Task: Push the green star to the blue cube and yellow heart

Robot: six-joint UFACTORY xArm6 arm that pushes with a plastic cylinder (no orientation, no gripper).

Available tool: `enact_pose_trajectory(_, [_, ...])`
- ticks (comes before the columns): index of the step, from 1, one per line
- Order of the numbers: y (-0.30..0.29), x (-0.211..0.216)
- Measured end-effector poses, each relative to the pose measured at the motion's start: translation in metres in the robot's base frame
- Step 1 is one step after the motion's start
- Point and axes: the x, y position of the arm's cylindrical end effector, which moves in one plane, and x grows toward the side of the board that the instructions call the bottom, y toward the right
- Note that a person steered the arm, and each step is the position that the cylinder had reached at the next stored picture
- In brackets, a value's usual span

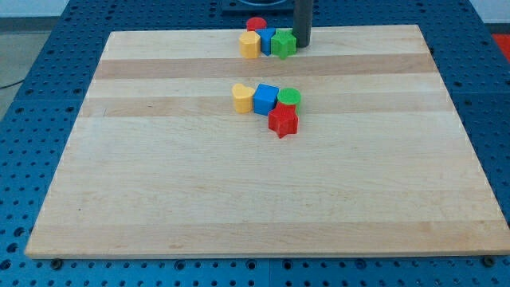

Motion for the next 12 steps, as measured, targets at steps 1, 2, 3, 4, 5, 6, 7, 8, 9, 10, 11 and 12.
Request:
enact_pose_trajectory(1, [0.013,0.000])
enact_pose_trajectory(2, [0.030,-0.018])
enact_pose_trajectory(3, [0.029,-0.038])
enact_pose_trajectory(4, [0.014,-0.042])
enact_pose_trajectory(5, [-0.003,-0.033])
enact_pose_trajectory(6, [-0.013,-0.016])
enact_pose_trajectory(7, [-0.017,0.004])
enact_pose_trajectory(8, [-0.025,0.024])
enact_pose_trajectory(9, [-0.050,0.029])
enact_pose_trajectory(10, [-0.075,0.035])
enact_pose_trajectory(11, [-0.100,0.056])
enact_pose_trajectory(12, [-0.102,0.070])
